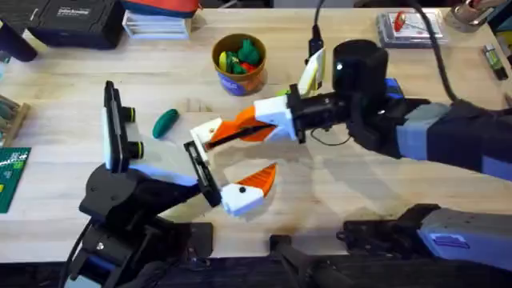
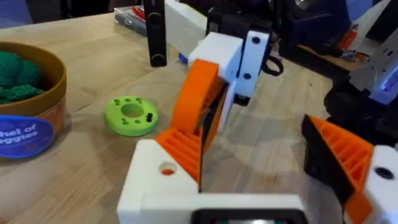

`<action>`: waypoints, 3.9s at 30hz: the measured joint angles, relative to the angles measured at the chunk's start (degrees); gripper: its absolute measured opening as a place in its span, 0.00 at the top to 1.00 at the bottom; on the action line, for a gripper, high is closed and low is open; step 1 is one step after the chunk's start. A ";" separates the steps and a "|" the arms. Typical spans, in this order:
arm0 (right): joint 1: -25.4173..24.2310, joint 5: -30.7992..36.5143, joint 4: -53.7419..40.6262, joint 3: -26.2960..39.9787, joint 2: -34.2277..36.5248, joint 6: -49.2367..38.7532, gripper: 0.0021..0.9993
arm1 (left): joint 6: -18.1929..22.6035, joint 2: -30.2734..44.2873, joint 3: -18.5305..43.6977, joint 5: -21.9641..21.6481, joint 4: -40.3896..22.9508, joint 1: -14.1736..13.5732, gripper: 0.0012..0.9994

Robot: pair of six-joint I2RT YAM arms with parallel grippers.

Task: Pick up the gripper from the table and insert it into the empty holder that is missing its gripper. Then pick up a screw, insert it into the mounting hole, and use the screwdriver to tighten it. Finally, clean up the table by picking up the vegetable and placing it into the bucket.

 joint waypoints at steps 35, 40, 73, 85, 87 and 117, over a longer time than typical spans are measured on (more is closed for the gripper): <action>0.91 0.92 2.91 0.00 0.13 -2.34 0.01 | 1.13 0.20 0.00 2.31 0.04 -0.50 0.01; -3.67 3.51 2.48 0.00 0.12 -6.66 0.00 | 1.13 0.18 0.00 2.68 0.02 -0.50 0.01; -6.74 49.30 -63.57 26.05 -9.88 -63.98 0.01 | 1.13 0.20 0.00 3.05 0.00 -0.50 0.01; -5.72 49.30 -65.23 26.05 -5.36 -65.51 0.20 | 1.13 0.20 0.00 3.05 0.00 -0.50 0.01; -4.63 49.30 -65.21 26.05 -4.42 -66.10 0.26 | 1.13 0.20 0.00 3.05 0.00 -0.50 0.01; -0.07 52.84 -59.54 26.05 9.28 -69.50 0.62 | 1.13 0.20 0.00 3.05 0.00 -0.50 0.01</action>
